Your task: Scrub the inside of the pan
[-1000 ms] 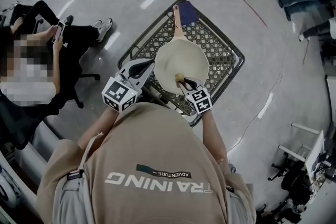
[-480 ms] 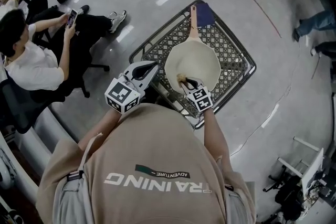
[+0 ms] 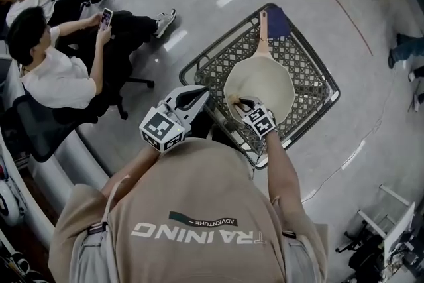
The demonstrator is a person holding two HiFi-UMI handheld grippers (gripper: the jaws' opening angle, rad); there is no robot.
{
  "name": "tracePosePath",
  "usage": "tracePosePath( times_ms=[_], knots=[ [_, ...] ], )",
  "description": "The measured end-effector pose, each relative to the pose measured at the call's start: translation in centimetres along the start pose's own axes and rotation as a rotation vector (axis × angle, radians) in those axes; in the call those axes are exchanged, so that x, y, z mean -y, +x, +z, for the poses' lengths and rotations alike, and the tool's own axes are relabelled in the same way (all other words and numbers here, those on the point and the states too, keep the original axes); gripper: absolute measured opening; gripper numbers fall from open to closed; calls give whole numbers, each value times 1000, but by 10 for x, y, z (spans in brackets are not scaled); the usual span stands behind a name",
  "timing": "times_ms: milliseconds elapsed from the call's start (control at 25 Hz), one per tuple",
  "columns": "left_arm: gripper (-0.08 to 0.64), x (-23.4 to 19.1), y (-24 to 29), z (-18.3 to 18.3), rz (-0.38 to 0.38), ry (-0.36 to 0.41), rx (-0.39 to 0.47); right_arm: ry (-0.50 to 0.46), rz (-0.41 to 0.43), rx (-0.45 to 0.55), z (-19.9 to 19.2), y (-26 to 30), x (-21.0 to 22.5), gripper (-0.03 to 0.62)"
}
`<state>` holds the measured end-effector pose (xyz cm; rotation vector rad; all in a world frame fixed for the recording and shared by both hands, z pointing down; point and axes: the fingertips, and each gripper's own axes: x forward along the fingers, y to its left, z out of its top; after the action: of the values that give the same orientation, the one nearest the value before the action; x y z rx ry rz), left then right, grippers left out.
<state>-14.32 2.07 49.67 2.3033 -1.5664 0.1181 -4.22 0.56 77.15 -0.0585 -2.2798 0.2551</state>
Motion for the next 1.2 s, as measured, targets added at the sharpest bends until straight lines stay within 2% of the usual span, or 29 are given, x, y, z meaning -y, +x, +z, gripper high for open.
tracePosePath(
  times_ms=[160, 440, 640, 960, 1080, 1200],
  knots=[
    [18, 2, 3, 2, -19, 3, -9, -8, 26, -11, 0, 11, -3, 97],
    [18, -9, -1, -3, -7, 2, -40, 54, 11, 49, 13, 27, 13, 97],
    [17, -14, -1, -6, -11, -5, -57, 78, -50, 64, 26, 37, 34, 98],
    [17, -28, -4, -6, -2, -15, -66, 72, -155, 12, 33, 48, 69, 98],
    [18, -34, -1, -6, -6, -23, -65, 49, -187, -11, 38, 49, 82, 98],
    [18, -39, 3, -7, -13, -33, -66, -22, -203, -51, 42, 51, 90, 98]
  ],
)
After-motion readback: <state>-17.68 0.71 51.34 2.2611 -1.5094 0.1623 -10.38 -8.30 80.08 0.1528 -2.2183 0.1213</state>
